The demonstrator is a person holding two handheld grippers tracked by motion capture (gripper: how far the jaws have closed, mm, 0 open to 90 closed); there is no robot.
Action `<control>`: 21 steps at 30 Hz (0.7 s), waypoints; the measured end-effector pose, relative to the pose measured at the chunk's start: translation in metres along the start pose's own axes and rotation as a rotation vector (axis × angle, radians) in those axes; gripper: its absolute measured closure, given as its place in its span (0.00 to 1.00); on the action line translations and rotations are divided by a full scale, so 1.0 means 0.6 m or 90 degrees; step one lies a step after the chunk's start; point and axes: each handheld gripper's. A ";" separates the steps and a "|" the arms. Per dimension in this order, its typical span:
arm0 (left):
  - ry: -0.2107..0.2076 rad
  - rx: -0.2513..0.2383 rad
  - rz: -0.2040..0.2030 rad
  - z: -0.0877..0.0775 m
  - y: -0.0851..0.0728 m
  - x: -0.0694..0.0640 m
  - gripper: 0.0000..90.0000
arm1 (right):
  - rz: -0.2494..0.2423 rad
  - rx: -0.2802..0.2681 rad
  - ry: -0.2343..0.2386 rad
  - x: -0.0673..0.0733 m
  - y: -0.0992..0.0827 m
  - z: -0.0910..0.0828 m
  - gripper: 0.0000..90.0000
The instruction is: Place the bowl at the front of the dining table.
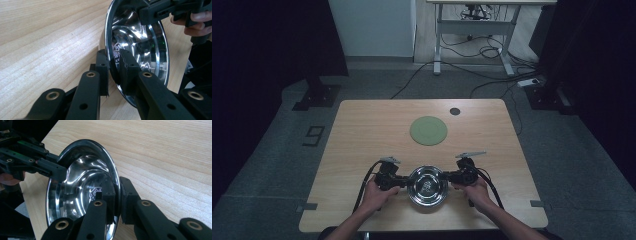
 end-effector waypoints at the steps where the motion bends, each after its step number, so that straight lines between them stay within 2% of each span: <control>1: -0.001 -0.002 0.000 -0.001 0.001 0.001 0.88 | 0.000 -0.001 0.003 0.000 0.000 -0.001 0.93; 5: -0.011 -0.014 -0.006 -0.005 0.006 0.004 0.89 | 0.001 -0.005 0.009 -0.001 0.001 -0.003 0.93; 13: -0.013 -0.013 -0.004 -0.002 0.021 0.004 0.90 | 0.004 -0.011 0.010 -0.006 0.002 -0.011 0.93; 15: -0.005 -0.015 0.006 -0.002 0.025 0.003 0.91 | 0.003 -0.012 0.008 -0.006 0.002 -0.012 0.93; 21: 0.014 -0.019 0.011 -0.005 0.022 0.004 0.92 | -0.002 -0.008 0.009 -0.006 0.001 -0.006 0.93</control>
Point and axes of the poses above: each handheld gripper's, and its own axes: z roughly forward along the jaws, y roughly out of its top, x roughly to its left, and after that the axes turned 10 degrees about y, right-handed
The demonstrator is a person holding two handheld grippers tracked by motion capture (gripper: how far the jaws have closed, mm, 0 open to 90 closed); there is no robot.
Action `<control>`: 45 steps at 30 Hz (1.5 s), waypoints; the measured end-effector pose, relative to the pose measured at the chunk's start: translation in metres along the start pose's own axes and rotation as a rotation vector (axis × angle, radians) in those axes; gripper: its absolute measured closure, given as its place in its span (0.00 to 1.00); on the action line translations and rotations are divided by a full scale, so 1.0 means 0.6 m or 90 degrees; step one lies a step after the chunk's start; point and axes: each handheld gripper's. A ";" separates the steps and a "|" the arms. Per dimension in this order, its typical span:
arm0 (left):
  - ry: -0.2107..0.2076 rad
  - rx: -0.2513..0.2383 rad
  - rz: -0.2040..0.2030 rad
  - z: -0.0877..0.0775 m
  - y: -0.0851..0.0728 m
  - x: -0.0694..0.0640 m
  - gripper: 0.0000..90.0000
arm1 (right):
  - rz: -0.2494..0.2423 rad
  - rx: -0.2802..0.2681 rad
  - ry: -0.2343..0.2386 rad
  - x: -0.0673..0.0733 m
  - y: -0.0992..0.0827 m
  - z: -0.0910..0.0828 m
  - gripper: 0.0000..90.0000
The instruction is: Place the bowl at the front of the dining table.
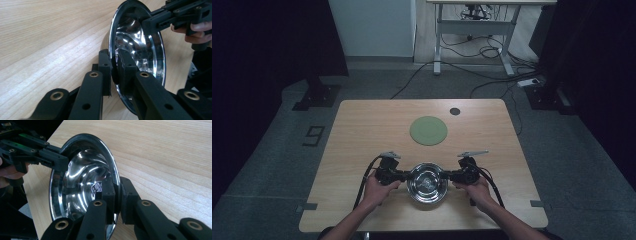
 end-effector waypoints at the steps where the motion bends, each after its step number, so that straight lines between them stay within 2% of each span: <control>1: 0.004 -0.003 -0.002 0.000 -0.001 0.000 0.92 | 0.000 0.000 0.000 0.000 0.000 0.000 0.93; 7: 0.024 -0.010 -0.002 -0.002 -0.003 -0.004 0.93 | -0.010 0.002 -0.004 0.002 0.001 0.004 0.94; 12: 0.053 -0.019 0.011 -0.006 0.000 -0.015 0.93 | -0.020 0.007 -0.010 0.004 0.003 0.005 0.94; 21: 0.055 -0.019 0.016 -0.007 0.001 -0.015 0.94 | -0.039 0.010 -0.025 0.011 0.007 0.003 0.94; 27: 0.053 -0.027 0.004 -0.014 0.005 -0.005 0.94 | -0.047 0.004 -0.030 0.017 0.019 0.006 0.94; 45: 0.058 -0.038 0.002 -0.004 0.039 0.008 0.95 | -0.063 -0.020 -0.056 0.012 0.046 0.001 0.94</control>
Point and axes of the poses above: each handheld gripper's, and its own axes: z roughly forward along the jaws, y roughly out of its top, x roughly to its left, and after that the axes turned 10 degrees about y, right-handed
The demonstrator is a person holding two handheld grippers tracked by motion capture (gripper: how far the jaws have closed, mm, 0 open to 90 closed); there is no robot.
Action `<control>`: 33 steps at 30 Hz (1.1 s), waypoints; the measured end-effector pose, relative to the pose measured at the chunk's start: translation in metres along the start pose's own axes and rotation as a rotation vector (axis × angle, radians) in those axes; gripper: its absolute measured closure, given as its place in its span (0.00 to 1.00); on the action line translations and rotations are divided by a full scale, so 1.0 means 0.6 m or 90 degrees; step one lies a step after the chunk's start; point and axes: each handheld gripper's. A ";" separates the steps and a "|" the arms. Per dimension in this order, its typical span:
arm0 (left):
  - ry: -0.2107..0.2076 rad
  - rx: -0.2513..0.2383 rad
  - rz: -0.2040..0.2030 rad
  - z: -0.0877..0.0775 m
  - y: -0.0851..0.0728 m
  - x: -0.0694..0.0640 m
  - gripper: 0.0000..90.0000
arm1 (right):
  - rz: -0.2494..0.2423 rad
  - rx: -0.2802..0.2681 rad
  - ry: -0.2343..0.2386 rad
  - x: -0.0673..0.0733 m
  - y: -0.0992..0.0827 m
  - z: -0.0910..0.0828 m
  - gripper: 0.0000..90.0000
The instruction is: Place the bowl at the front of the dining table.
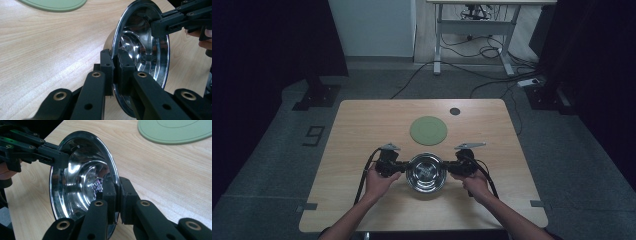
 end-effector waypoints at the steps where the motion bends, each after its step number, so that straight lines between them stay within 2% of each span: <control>1: 0.000 -0.001 -0.002 0.001 0.001 0.001 0.95 | -0.002 0.001 -0.001 -0.001 0.001 0.000 0.94; 12: 0.003 -0.005 -0.001 0.005 0.007 0.012 0.95 | -0.005 0.001 -0.002 -0.010 0.011 0.008 0.94; 19: 0.007 -0.012 -0.002 0.003 0.020 0.017 0.95 | -0.013 -0.005 -0.006 -0.011 0.026 0.009 0.94; 33: 0.016 -0.015 -0.004 0.014 0.039 0.027 0.95 | -0.023 -0.011 -0.007 -0.029 0.045 0.013 0.94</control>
Point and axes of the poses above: each handheld gripper's, and its own axes: z roughly forward along the jaws, y roughly out of its top, x roughly to its left, and after that the axes turned 10 degrees about y, right-handed
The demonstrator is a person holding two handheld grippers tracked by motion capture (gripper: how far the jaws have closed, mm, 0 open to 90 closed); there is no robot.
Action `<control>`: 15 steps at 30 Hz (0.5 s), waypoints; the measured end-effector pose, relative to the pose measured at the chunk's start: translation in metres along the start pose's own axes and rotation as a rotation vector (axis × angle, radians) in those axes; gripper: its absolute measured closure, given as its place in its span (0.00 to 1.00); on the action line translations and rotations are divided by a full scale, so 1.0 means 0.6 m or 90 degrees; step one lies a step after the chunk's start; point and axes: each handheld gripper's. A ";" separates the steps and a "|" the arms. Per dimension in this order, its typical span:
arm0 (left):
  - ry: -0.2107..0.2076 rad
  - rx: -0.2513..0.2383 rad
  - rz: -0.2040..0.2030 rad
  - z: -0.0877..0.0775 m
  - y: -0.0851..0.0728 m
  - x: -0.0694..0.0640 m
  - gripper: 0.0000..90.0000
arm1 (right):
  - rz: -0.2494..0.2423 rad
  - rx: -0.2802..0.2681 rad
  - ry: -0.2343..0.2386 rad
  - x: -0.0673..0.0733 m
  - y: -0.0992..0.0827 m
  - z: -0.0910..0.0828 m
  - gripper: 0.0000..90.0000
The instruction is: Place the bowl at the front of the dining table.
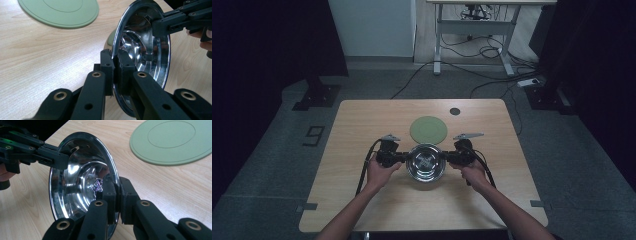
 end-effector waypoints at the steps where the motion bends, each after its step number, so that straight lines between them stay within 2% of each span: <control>1: 0.002 -0.001 0.000 0.000 0.001 0.001 0.95 | 0.000 0.000 0.000 -0.002 0.003 0.001 0.94; 11: 0.006 0.001 -0.006 0.008 0.006 0.006 0.95 | -0.004 0.000 -0.004 -0.009 0.008 0.006 0.94; 15: 0.012 0.002 0.000 0.012 0.007 0.008 0.95 | -0.006 0.000 -0.006 -0.012 0.009 0.008 0.94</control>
Point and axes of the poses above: each handheld gripper's, and its own axes: z roughly forward along the jaws, y roughly out of its top, x roughly to its left, and after that the axes turned 10 degrees about y, right-handed
